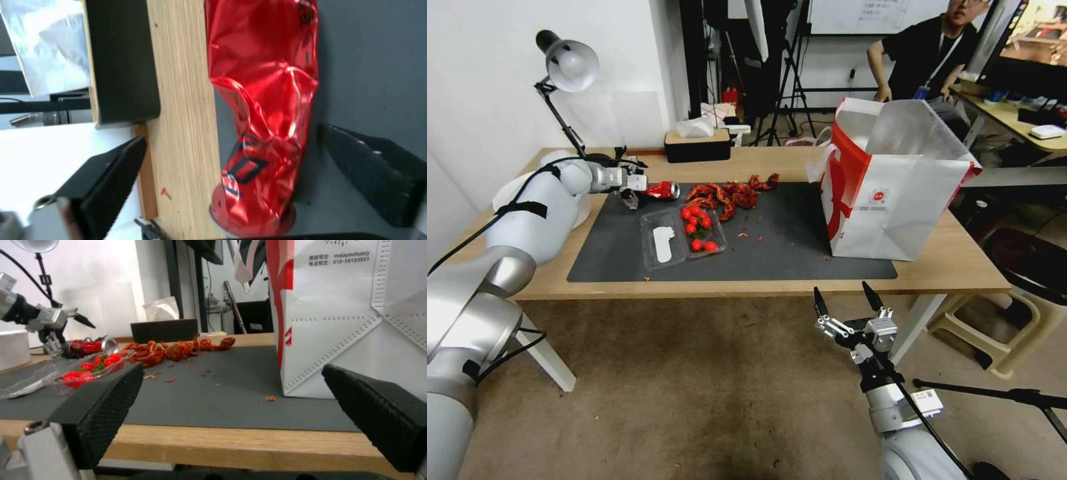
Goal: Pick up the trash from the table and place it into the takeout bag.
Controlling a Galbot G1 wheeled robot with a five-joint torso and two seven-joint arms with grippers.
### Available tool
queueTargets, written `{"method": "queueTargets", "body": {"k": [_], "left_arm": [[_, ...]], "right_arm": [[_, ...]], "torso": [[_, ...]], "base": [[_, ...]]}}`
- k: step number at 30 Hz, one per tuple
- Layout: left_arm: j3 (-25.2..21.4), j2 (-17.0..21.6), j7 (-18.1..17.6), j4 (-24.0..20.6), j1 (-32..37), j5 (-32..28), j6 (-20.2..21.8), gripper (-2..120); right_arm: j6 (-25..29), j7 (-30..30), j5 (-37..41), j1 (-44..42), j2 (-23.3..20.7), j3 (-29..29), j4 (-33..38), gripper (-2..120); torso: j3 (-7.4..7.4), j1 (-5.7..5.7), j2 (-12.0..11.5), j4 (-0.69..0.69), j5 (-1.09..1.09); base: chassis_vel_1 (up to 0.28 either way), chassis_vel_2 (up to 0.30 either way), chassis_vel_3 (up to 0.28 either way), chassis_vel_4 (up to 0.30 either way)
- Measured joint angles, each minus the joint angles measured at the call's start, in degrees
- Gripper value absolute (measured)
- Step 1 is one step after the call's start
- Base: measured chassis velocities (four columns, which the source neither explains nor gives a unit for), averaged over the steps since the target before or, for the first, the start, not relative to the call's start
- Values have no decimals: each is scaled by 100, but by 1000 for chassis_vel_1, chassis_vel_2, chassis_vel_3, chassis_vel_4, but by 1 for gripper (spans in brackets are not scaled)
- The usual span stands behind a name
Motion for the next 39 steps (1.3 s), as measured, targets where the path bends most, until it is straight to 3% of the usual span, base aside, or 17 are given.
{"method": "queueTargets", "body": {"k": [4, 13, 17, 22, 27, 32, 36, 39], "left_arm": [[24, -31, -46, 34, 2, 2, 37, 77], [33, -17, -88, 21, 30, 33, 64, 49], [31, 19, -147, 42, 56, 38, 66, 29], [21, 20, -183, 40, 72, 18, 47, 19], [18, 33, -460, -58, 152, -75, 67, 9], [5, 157, -699, -460, 252, -539, 45, 5], [31, 262, -895, -976, 366, -1241, -24, 5], [253, 360, -1020, -1534, 410, -2126, -16, 5]], "right_arm": [[23, -8, -6, -56, -8, 18, 5, 100], [28, -14, -13, -59, -6, 10, 17, 100], [28, -15, -20, -51, 13, 5, 16, 100], [28, -19, -22, -54, 10, 6, 16, 100], [28, -26, -23, -45, 3, 21, 16, 100], [27, -27, -22, -33, 8, 29, 16, 100], [27, -27, -22, -46, 17, 33, 16, 100], [27, -27, -22, -50, 20, 34, 16, 100]], "torso": [[0, 0, 0, -1, -1], [0, 0, 0, 0, -1], [0, 0, 0, 1, 0], [-1, 0, 2, 0, 1], [1, 1, 1, 0, -6], [1, 0, 1, 0, -1], [0, 0, 1, 1, -1], [0, 0, 1, 0, 0]], "base": [[0, 0, 0, 0], [0, 0, 0, 0], [0, 0, 0, 0], [0, 0, 0, 0], [0, 0, 0, 0], [0, 0, 0, 0], [0, 0, 0, 0], [0, 0, 0, 0]]}}
